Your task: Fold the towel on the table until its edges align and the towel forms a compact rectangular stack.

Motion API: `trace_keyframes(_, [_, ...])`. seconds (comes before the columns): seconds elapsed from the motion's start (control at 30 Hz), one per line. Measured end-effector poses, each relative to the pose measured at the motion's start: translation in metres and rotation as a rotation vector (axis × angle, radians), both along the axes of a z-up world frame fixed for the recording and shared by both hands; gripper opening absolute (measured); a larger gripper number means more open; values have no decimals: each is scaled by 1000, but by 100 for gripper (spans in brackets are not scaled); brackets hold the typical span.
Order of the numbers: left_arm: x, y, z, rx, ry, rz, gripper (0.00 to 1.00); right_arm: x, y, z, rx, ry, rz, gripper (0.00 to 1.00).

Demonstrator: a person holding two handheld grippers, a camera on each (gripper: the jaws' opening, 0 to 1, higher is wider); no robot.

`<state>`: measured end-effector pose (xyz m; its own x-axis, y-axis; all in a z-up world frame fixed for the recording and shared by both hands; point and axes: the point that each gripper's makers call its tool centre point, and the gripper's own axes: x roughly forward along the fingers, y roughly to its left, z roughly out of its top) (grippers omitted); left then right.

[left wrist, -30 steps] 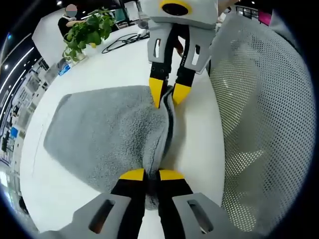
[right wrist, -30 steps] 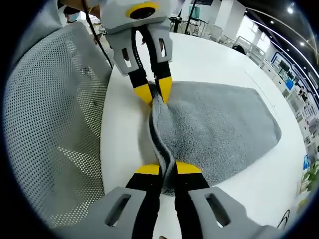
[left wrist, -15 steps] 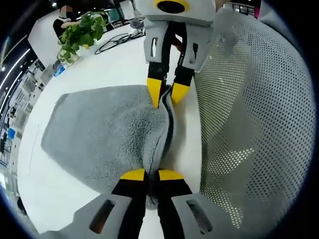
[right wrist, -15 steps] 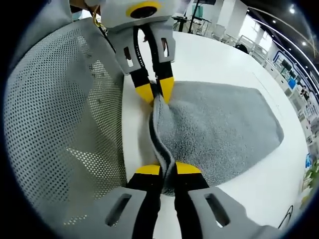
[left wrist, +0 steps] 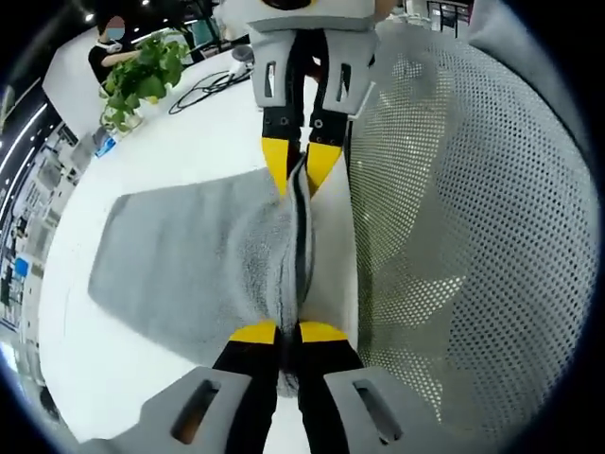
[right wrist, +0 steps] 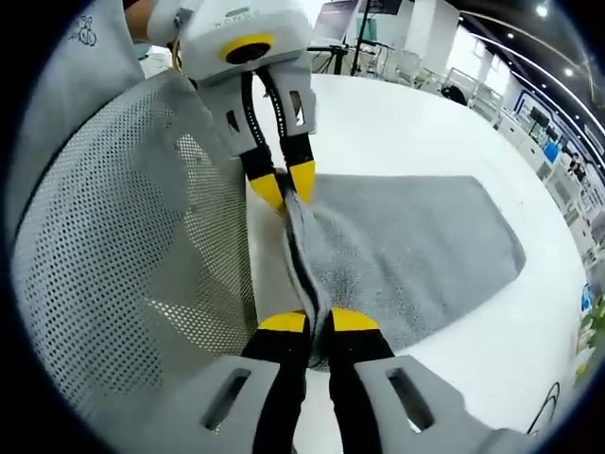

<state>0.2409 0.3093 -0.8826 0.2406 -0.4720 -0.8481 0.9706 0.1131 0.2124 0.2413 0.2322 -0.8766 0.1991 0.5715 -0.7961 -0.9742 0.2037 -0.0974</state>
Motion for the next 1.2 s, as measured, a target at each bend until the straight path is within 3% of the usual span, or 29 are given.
trace_keyframes(0.83, [21, 1, 78, -107, -142, 79, 5, 24, 0, 77, 118, -82, -85, 4])
trace_keyframes(1.2, [7, 1, 106, -130, -152, 75, 5, 8, 0, 105, 170, -33, -110, 4])
